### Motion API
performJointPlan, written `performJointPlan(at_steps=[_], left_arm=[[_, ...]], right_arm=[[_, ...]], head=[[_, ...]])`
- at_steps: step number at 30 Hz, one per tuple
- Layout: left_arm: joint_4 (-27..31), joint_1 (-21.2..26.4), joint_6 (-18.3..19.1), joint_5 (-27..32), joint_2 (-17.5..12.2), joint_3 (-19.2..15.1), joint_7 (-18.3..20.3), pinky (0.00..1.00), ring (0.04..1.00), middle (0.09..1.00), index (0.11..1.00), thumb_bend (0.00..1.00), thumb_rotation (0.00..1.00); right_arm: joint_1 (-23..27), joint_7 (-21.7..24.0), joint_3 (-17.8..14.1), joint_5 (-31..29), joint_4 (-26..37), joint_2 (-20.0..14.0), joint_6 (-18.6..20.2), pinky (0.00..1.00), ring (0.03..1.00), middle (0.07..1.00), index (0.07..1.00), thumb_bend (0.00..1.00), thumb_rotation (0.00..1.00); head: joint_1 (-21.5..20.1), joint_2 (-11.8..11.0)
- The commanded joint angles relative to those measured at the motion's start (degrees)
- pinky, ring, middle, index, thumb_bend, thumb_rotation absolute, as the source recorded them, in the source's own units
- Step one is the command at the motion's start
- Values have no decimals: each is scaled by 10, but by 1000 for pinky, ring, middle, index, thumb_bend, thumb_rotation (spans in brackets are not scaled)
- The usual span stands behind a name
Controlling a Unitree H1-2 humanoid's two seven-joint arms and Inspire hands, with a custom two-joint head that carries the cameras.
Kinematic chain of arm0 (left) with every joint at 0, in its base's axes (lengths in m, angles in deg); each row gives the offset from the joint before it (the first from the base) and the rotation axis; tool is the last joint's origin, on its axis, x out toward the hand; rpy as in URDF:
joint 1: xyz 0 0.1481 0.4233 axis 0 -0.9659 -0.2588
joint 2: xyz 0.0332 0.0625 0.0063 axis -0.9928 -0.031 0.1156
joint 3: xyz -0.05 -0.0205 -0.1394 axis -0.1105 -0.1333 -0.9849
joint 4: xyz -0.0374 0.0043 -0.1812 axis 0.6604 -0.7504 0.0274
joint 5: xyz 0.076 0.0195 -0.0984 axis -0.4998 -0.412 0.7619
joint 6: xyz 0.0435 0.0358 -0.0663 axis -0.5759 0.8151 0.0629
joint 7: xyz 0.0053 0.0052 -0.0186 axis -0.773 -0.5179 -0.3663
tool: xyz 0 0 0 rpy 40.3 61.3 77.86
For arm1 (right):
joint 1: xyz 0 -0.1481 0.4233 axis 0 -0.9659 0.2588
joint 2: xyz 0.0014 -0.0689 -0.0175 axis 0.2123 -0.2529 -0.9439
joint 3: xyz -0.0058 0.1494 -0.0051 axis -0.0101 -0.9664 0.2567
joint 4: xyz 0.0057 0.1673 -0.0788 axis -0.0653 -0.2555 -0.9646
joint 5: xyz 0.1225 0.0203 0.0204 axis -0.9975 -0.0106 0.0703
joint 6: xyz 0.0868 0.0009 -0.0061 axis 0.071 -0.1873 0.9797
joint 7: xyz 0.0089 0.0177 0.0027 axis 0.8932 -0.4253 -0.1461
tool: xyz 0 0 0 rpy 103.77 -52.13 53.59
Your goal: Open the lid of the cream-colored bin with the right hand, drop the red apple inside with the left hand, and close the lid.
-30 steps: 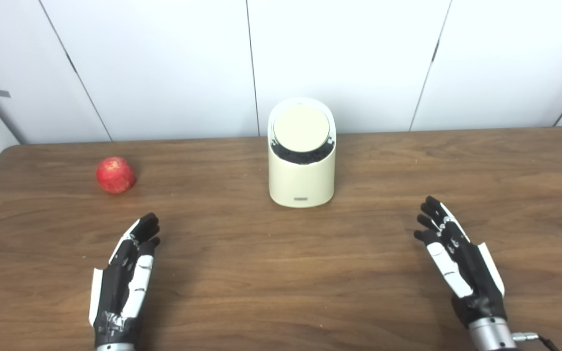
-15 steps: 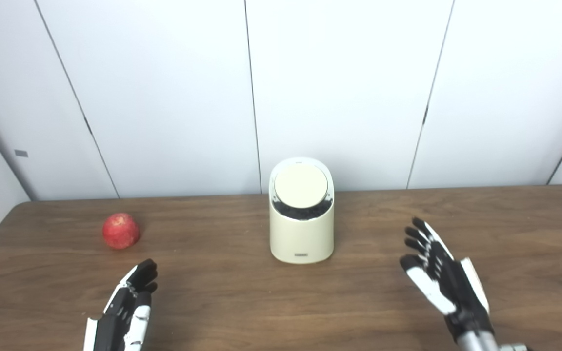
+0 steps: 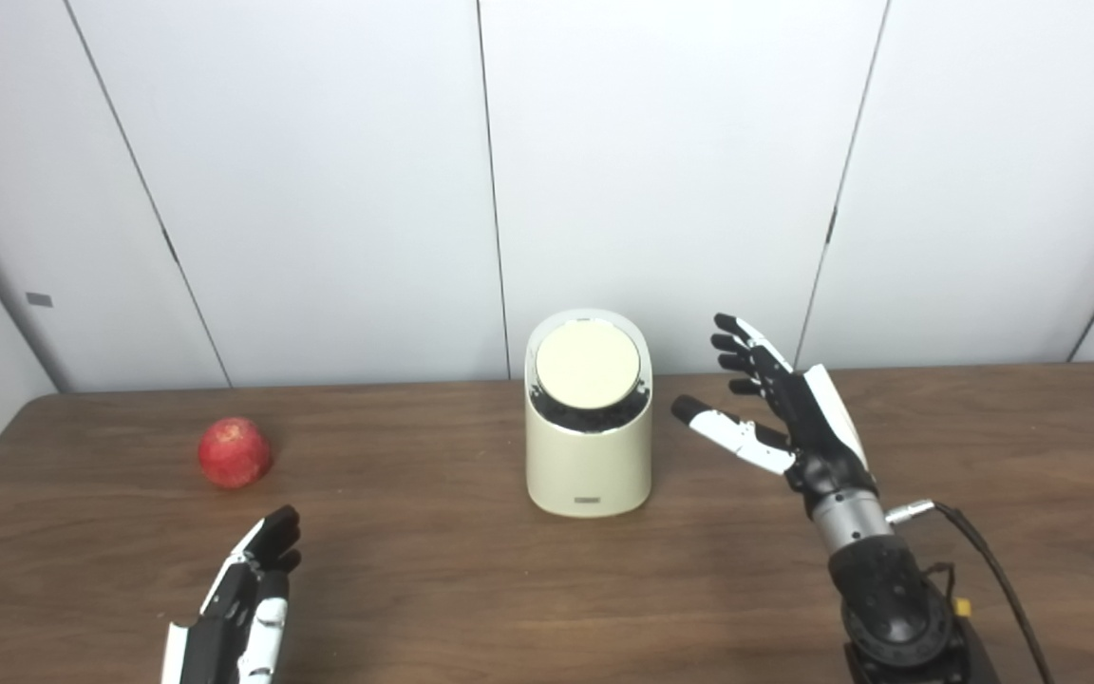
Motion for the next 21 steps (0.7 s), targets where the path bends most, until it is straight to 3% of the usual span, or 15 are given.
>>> performJointPlan(at_steps=[1,5,9,13,16,21], left_arm=[[-28,-29,1,0,12,8,2,878,893,879,864,317,678],[-20,-33,7,2,14,9,2,878,892,877,862,331,677],[-11,-37,15,3,18,12,2,893,897,879,868,341,674],[-7,-39,14,1,20,15,3,879,890,877,868,321,665],[-5,-41,17,-2,20,16,2,872,887,879,867,338,666],[0,-42,21,-9,21,16,0,860,881,876,862,332,659]], right_arm=[[44,-3,8,15,-1,-1,-2,757,864,880,907,791,562],[75,-1,24,36,-25,-4,11,717,865,885,913,806,568],[106,3,39,52,-55,-9,13,745,877,906,927,826,526],[129,-1,50,53,-91,-12,-7,759,885,923,929,816,414],[150,-9,59,56,-128,-14,-32,753,873,917,929,830,394],[184,-19,76,80,-169,-13,-34,800,898,918,934,855,399]], head=[[0,0],[0,4],[4,8],[6,11],[5,13],[2,17]])
